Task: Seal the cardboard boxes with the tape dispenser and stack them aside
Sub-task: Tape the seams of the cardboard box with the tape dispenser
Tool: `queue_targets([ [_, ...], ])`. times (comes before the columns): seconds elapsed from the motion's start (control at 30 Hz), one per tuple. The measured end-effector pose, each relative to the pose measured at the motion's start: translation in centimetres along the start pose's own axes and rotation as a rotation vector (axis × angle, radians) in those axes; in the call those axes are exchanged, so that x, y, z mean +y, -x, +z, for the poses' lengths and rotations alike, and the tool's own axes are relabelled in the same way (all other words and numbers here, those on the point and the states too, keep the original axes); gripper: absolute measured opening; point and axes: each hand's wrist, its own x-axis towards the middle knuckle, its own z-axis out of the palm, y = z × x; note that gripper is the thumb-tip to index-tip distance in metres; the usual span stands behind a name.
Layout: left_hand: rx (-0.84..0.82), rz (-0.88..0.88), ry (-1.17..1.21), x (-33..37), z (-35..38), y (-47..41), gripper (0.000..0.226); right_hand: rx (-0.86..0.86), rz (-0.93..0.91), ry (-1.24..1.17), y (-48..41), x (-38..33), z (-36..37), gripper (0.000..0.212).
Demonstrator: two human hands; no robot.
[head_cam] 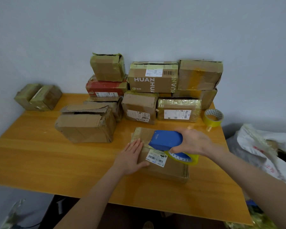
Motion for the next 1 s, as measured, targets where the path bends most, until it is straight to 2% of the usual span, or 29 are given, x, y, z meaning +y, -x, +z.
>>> queue_targets([
  [0.13,0.099,-0.068,0.024,0.8,0.2,-0.3,0.07,0.016,-0.001,-0.018,-0.2,-0.9,0.7,0.075],
  [0.23,0.118,-0.03,0.11,2.5,1.1,-0.8,0.063,0.005,0.001,-0.036,-0.4,-0.9,0.5,0.076],
  [0.4,0.113,-0.04,0.056,2.5,2.1,-1.2,0.062,-0.021,-0.014,0.093,-0.7,-1.4,0.5,0.076],
  [0.8,0.141,-0.027,0.073,2.0,2.9,-1.4,0.067,-0.154,0.021,0.051,0.2,2.1,-2.4,0.054],
  [0.93,0.124,0.005,0.098,2.1,2.7,-1.3,0.083,-0.124,0.019,0.095,0.2,1.7,-1.7,0.056],
  [1.0,0.134,-0.023,0.087,2.1,2.4,-1.5,0.08,-0.1,0.026,0.114,0.2,1.7,-1.5,0.056],
])
